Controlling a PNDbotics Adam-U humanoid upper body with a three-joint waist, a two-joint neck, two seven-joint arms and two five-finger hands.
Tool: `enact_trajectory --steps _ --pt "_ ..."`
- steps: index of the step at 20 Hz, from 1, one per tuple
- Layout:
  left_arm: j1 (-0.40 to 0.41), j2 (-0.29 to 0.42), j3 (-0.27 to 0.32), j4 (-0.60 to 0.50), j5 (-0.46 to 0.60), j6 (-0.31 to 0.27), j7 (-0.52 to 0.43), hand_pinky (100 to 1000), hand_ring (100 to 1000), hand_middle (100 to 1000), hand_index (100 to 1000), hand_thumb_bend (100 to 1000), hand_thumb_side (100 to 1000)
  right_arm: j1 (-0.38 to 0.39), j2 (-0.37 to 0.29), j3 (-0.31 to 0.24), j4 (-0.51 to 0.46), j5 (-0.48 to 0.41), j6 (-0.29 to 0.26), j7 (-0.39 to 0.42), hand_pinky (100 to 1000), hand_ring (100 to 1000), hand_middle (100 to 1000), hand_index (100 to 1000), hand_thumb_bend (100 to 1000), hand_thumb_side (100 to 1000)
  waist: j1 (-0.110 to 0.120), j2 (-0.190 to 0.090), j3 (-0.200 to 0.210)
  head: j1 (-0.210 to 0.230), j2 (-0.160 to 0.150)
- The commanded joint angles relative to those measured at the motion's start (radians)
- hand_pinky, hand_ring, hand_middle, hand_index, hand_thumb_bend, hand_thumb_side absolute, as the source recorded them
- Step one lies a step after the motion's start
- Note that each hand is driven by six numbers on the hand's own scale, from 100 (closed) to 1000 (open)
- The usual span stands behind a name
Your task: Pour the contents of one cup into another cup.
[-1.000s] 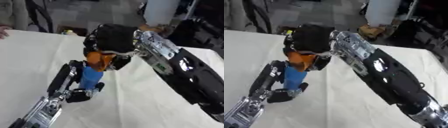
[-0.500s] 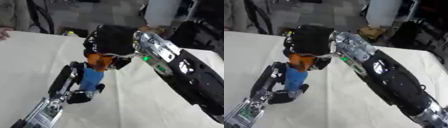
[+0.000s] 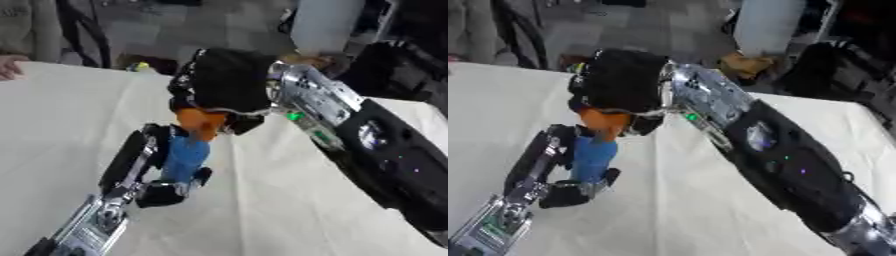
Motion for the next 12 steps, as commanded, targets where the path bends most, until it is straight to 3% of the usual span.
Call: enact_trajectory --steps 1,12 --pt "-0.017 -0.004 0.001 -0.02 -0.006 -0.001 0.005 196 265 252 660 382 100 -0.025 -0.006 -0.014 -0.001 0.014 0.001 -0.006 322 370 328 566 337 100 0.007 -0.017 -0.001 0.002 -0.005" --pt "-0.016 -0.006 0.0 -0.019 -0.009 0.002 0.007 193 263 250 658 390 100 -0.028 -0.004 -0.015 -0.002 0.025 -0.001 -0.011 324 371 328 567 337 100 0.007 -0.017 -0.002 0.001 -0.004"
